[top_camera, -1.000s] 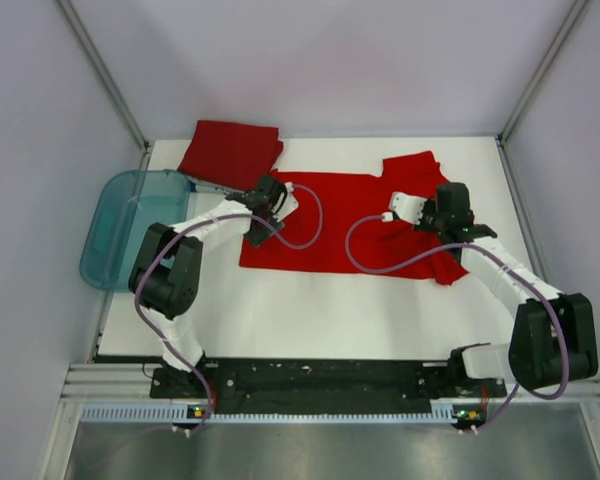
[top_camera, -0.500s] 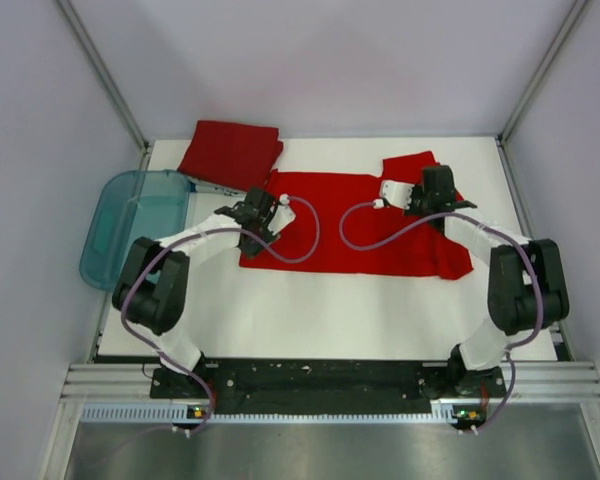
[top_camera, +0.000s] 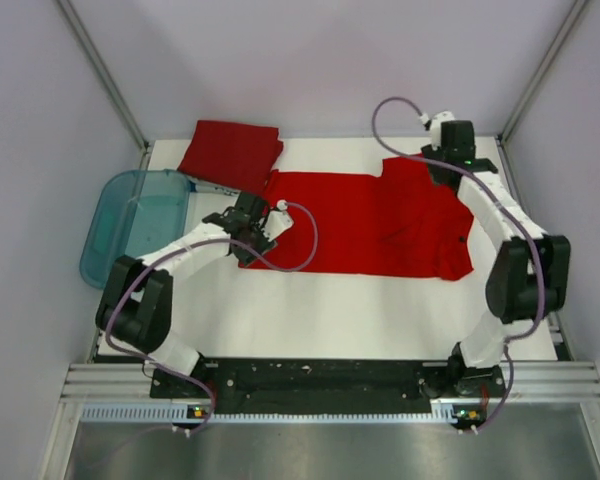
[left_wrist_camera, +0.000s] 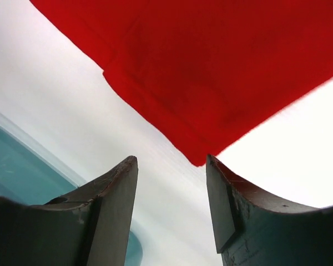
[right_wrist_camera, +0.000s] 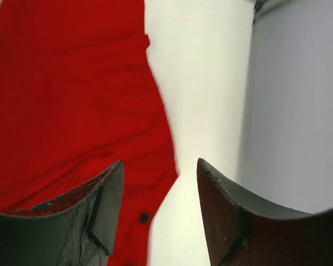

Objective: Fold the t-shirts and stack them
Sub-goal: Fold the flattened tshirt in 1/3 of the way

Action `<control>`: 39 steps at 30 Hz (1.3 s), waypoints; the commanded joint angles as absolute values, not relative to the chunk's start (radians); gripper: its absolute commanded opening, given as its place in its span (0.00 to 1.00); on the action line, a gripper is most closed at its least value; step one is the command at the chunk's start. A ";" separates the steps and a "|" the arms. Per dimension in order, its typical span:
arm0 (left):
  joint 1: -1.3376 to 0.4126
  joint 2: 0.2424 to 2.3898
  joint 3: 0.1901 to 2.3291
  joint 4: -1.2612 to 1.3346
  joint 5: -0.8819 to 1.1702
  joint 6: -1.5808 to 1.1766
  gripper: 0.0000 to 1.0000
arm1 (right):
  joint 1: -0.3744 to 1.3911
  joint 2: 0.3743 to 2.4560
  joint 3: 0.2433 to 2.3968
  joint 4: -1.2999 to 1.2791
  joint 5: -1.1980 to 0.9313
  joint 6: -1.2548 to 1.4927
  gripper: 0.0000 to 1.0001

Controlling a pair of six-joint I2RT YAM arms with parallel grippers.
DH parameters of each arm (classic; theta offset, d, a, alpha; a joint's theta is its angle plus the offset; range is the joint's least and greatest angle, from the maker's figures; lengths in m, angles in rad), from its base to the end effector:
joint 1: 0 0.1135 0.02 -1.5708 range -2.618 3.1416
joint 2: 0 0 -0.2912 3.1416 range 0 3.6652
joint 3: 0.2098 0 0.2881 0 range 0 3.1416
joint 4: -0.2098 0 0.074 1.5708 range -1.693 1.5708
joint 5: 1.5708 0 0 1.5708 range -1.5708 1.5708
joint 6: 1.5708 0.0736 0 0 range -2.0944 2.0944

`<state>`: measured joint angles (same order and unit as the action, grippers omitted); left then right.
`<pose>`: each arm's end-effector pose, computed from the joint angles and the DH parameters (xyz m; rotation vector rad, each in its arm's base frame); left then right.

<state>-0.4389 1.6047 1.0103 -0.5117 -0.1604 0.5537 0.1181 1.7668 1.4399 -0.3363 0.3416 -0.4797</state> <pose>0.3333 -0.1435 0.1653 1.2296 2.3775 0.2511 0.4754 0.0316 0.2772 -0.4802 2.1994 -0.5774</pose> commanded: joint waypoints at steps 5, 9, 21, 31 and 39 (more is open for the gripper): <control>-0.437 1.473 0.910 -0.485 0.037 0.770 0.57 | 0.005 1.255 1.022 -0.600 0.005 0.398 0.52; -0.437 1.496 0.855 -0.405 0.017 0.840 0.57 | -0.064 1.077 0.849 -0.600 -0.014 0.501 0.51; -0.436 1.601 0.839 -0.339 -0.026 0.856 0.14 | -0.227 0.907 0.485 -0.537 -0.141 0.935 0.49; -0.437 1.559 0.833 -0.357 0.025 0.828 0.00 | -0.235 0.813 0.345 -0.485 -0.015 1.249 0.40; -0.437 1.563 0.839 -0.364 0.014 0.819 0.00 | -0.236 0.733 0.314 -0.448 0.058 1.396 0.40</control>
<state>-0.4389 1.5860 0.8433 -0.3611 -0.0151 0.8368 -0.2211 0.7372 0.3340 -0.5163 -0.0006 1.2778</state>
